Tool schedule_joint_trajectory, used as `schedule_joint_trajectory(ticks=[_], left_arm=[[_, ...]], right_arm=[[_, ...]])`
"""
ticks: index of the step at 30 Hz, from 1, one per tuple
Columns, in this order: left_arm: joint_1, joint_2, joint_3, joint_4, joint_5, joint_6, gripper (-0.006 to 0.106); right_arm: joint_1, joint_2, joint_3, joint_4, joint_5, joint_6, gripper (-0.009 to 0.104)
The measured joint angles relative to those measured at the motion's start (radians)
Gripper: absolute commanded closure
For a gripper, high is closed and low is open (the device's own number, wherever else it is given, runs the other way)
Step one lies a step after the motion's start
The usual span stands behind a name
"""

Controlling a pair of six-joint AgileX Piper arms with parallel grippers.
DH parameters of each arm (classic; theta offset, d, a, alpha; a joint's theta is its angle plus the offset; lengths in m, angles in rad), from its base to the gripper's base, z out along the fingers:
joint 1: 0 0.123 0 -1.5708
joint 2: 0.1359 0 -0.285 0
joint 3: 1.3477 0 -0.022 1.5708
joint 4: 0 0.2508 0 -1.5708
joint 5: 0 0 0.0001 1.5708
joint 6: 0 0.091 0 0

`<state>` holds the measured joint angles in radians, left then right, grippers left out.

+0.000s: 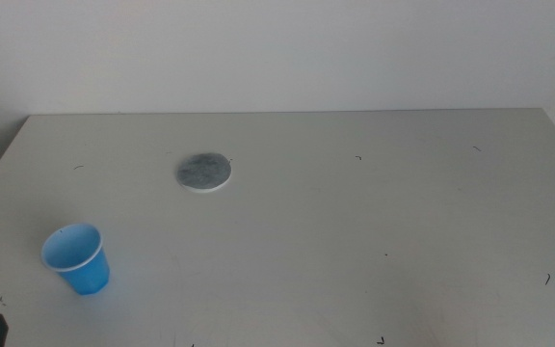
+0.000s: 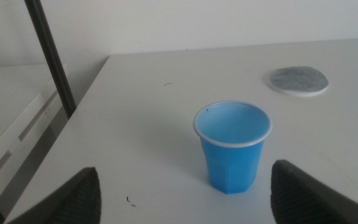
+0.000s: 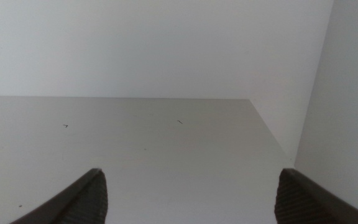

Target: Place an empty cup on a cup mat.

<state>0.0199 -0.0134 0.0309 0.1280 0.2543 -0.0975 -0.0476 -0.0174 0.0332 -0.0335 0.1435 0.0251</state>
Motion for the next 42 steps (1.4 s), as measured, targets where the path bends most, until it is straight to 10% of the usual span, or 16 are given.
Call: schedule_joint_trajectory(ticks=[14,30,42], left_arm=[[0.000,0.424,-0.416,-0.026,0.044,-0.051,-0.004],[0.000,0.912,-1.086,-0.044,0.645,-0.055,-0.004],[0.000,1.123,-1.181,-0.085,0.865,-0.055,-0.004]], right_arm=[[0.000,0.000,0.000,0.000,0.000,0.000,0.001],[0.000,0.000,0.000,0.000,0.000,0.000,0.001],[0.000,0.000,0.000,0.000,0.000,0.000,0.001]])
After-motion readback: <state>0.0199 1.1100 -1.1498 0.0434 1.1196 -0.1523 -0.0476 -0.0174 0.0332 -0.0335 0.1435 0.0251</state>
